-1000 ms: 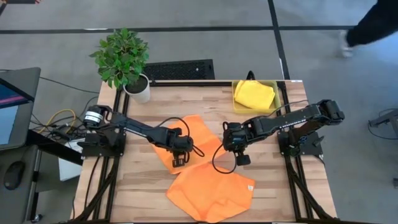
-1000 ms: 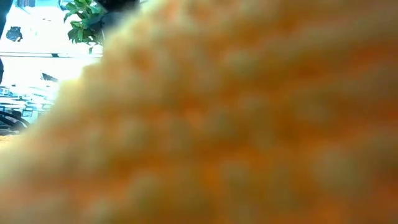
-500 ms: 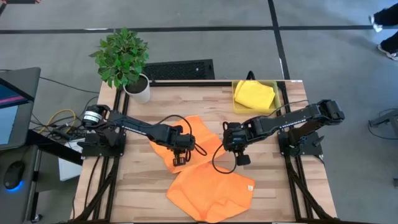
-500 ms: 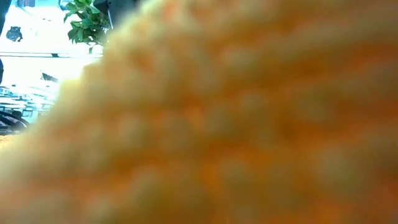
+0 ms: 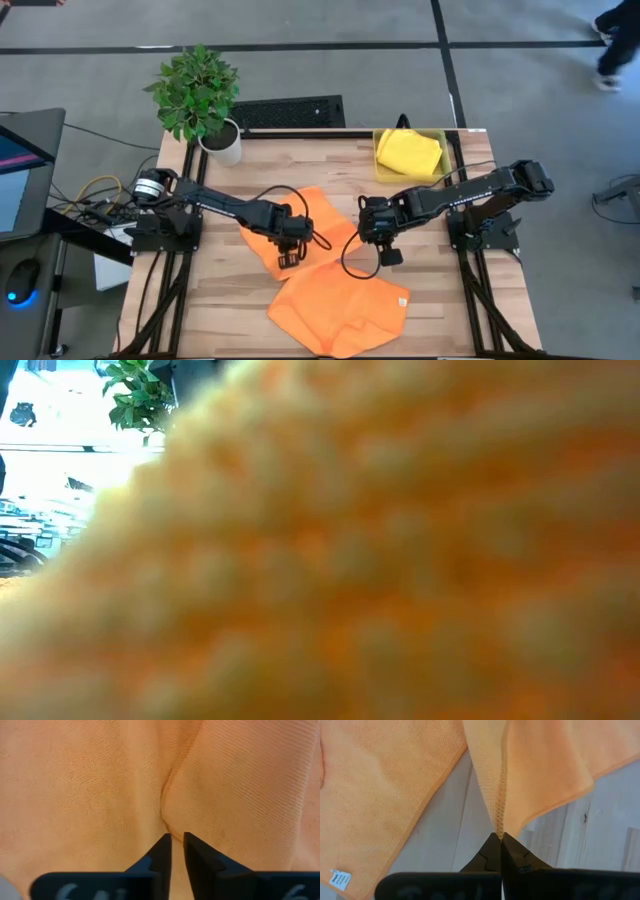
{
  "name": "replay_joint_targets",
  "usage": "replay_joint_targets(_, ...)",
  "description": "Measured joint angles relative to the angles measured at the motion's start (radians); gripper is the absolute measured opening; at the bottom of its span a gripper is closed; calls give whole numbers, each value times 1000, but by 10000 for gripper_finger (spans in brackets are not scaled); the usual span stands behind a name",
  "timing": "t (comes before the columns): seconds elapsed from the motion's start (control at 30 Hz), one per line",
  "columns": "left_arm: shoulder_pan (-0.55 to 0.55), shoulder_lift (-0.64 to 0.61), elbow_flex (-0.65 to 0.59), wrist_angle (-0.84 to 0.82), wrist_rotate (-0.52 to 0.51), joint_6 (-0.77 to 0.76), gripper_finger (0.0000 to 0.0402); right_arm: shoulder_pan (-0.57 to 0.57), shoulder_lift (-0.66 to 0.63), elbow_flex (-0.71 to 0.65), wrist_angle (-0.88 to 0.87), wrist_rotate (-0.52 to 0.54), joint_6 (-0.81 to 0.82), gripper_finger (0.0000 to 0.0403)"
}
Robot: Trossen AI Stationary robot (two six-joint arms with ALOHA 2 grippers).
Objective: Fold microfiber towels
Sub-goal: Fold the top orange microfiber towel
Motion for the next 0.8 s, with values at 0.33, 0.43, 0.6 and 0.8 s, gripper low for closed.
replay_joint_targets(0.33,-7,1,16,27,35,0,106,-1,0,0,10,0,0,8)
replay_joint_targets(0.43,-9,1,16,27,-48,3,107,-2,0,0,10,0,0,8)
replay_joint_targets(0.6,-9,1,16,29,-59,47,108,-6,0,0,8,0,-6,8)
replay_joint_targets(0.8,-10,1,16,30,-63,92,108,-14,0,0,8,0,-16,8)
